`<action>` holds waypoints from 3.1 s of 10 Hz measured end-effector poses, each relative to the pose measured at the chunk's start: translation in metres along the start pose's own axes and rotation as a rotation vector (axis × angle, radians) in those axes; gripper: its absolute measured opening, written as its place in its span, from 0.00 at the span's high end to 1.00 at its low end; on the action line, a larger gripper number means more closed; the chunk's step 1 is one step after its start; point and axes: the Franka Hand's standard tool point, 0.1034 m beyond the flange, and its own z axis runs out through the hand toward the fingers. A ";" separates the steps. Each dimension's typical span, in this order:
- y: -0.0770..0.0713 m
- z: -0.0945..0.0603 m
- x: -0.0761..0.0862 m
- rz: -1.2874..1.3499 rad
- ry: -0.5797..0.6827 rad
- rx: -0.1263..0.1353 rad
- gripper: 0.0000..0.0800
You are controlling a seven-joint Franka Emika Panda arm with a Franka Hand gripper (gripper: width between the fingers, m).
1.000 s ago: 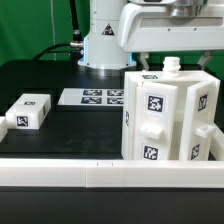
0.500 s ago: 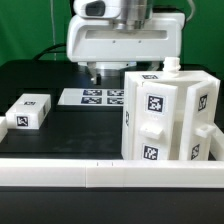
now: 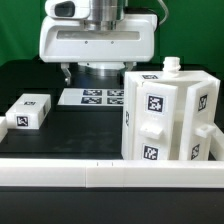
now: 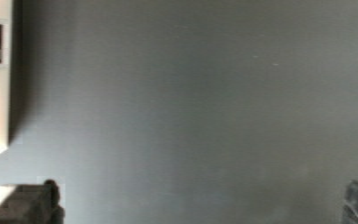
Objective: Assemble cabinet
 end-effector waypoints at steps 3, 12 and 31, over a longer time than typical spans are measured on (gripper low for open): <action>0.052 0.004 -0.022 0.079 -0.008 0.006 0.00; 0.116 0.023 -0.037 0.050 -0.028 -0.013 0.00; 0.105 0.066 -0.053 0.040 -0.091 -0.011 0.30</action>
Offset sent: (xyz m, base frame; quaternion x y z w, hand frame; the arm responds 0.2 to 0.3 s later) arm -0.0085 -0.0614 -0.0021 0.0278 -0.0069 0.0419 0.9987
